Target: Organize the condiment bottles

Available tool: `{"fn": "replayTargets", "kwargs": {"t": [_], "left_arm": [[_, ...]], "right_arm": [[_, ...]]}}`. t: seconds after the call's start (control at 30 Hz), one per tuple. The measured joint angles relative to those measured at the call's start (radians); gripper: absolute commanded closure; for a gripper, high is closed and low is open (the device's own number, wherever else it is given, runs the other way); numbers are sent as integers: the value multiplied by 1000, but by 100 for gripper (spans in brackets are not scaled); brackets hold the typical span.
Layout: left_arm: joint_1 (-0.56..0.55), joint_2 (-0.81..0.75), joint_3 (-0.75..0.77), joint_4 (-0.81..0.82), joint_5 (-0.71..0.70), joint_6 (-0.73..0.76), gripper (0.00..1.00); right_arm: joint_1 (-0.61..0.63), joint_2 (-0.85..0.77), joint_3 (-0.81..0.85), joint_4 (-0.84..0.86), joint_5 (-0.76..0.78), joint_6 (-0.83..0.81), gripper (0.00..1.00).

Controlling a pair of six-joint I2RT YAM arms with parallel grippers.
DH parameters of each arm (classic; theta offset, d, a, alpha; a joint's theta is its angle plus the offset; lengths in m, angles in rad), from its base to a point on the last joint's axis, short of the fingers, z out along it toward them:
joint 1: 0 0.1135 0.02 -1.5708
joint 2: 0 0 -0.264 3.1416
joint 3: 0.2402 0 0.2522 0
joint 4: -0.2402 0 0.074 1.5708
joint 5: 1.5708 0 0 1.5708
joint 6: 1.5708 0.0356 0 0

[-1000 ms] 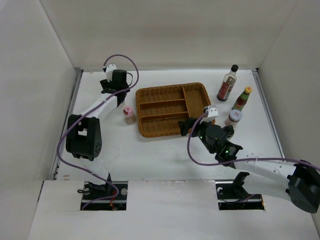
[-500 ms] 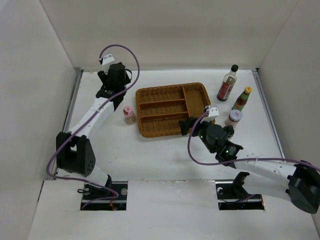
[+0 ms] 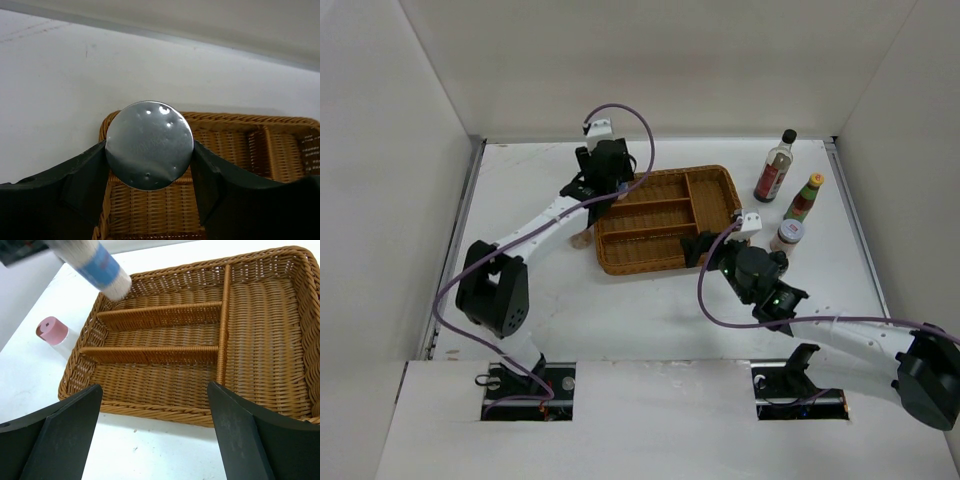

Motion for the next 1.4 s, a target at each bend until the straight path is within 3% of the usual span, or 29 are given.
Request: {"fn": "replayTargets", "kwargs": {"t": [0.33, 0.6, 0.73, 0.87, 1.17, 1.4], "left_arm": [[-8, 124, 0, 28, -10, 34, 55], [-14, 164, -51, 121, -31, 48, 11], [-26, 149, -71, 128, -39, 49, 3], [-40, 36, -123, 125, -41, 50, 1], [-46, -457, -411, 140, -137, -13, 2], [-4, -395, -542, 62, -131, -80, 11]], "right_arm": [[-1, 26, 0, 5, -2, 0, 6], [-2, 32, 0, 6, -5, 0, 5], [-7, 32, 0, 5, -6, 0, 4], [-7, 32, 0, 5, -8, 0, 3], [-7, 21, 0, 5, -9, 0, 3], [-7, 21, 0, 6, -9, 0, 2]]}}
